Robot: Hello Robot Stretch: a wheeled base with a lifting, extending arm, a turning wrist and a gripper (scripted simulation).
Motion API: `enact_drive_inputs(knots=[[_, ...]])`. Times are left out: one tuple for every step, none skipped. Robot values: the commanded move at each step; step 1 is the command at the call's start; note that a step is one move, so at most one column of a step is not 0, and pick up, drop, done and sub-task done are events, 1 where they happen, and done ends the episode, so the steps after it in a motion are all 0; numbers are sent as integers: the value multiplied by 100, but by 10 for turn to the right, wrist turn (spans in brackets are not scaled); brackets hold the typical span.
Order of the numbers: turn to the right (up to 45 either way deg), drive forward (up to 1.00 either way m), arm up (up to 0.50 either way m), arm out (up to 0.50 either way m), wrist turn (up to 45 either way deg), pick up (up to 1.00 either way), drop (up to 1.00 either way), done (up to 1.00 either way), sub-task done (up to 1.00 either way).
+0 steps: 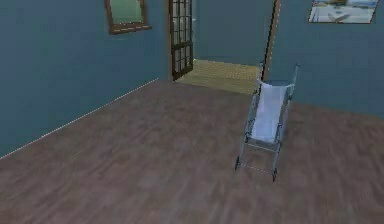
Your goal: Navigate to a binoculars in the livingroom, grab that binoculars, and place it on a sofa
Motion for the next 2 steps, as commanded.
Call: enact_drive_inputs(knots=[[-450,0,0,0,0,0,0,0,0],[-150,0,0,0,0,0,0,0,0]])
